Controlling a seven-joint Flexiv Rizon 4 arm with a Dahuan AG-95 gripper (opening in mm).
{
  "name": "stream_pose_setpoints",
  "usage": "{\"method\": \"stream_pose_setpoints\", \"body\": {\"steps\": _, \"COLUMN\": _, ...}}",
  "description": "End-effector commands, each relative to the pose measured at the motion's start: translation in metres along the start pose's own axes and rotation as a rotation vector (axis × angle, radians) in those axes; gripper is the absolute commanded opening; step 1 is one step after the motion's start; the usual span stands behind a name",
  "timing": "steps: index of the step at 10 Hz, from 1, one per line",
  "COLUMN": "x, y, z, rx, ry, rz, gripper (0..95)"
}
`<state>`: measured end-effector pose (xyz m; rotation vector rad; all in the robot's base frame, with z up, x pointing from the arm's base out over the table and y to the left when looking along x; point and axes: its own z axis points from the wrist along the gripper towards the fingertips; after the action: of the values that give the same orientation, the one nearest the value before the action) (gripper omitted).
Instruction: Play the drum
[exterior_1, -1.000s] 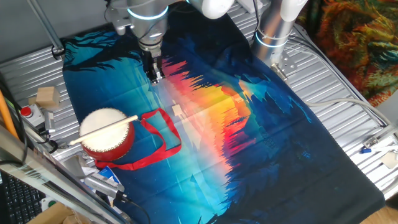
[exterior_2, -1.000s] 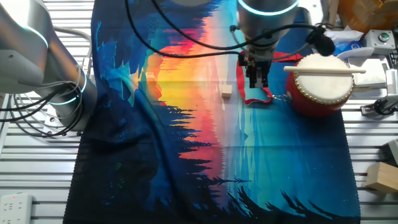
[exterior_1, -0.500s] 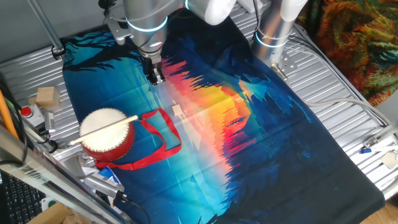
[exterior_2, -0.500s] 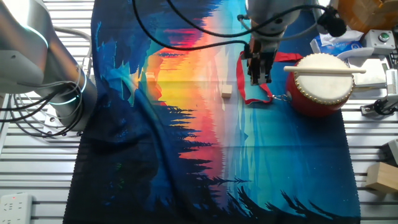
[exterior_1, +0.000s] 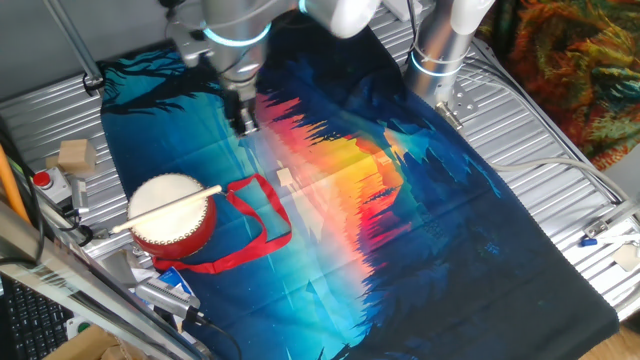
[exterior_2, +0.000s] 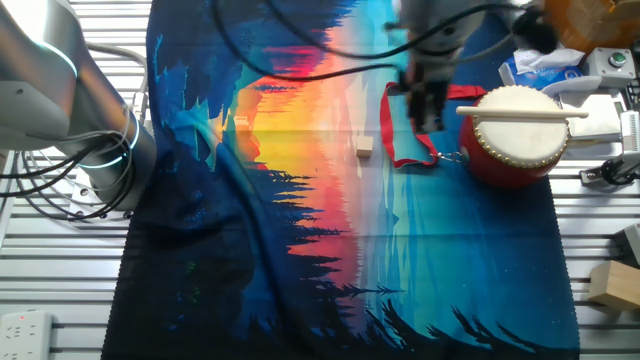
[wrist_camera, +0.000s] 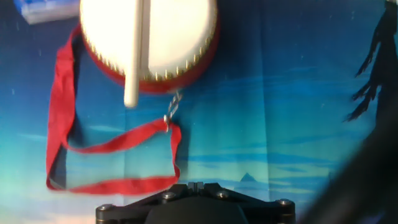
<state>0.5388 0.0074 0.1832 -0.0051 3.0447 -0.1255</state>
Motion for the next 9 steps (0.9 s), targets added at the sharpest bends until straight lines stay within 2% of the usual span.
{"method": "stream_pose_setpoints", "body": {"steps": 1, "x": -0.034, "y": 0.007, "z": -0.009, "rx": 0.004, "ry": -0.019, "rz": 0.007, "gripper": 0.0}}
{"method": "stream_pose_setpoints", "body": {"steps": 2, "x": -0.057, "y": 0.014, "z": -0.015, "rx": 0.005, "ry": -0.028, "rz": 0.013, "gripper": 0.0}}
{"method": "stream_pose_setpoints", "body": {"steps": 4, "x": -0.094, "y": 0.027, "z": -0.016, "rx": 0.001, "ry": -0.037, "rz": 0.032, "gripper": 0.0}}
{"method": "stream_pose_setpoints", "body": {"steps": 5, "x": -0.103, "y": 0.031, "z": -0.011, "rx": -0.003, "ry": -0.037, "rz": 0.031, "gripper": 0.0}}
{"method": "stream_pose_setpoints", "body": {"steps": 6, "x": -0.108, "y": 0.031, "z": -0.003, "rx": -0.019, "ry": -0.043, "rz": 0.030, "gripper": 0.0}}
{"method": "stream_pose_setpoints", "body": {"steps": 7, "x": -0.110, "y": 0.031, "z": 0.010, "rx": -0.033, "ry": -0.061, "rz": 0.023, "gripper": 19.0}}
{"method": "stream_pose_setpoints", "body": {"steps": 8, "x": -0.110, "y": 0.031, "z": 0.014, "rx": -0.043, "ry": -0.062, "rz": 0.024, "gripper": 19.0}}
{"method": "stream_pose_setpoints", "body": {"steps": 9, "x": -0.110, "y": 0.031, "z": 0.017, "rx": -0.077, "ry": -0.064, "rz": 0.042, "gripper": 19.0}}
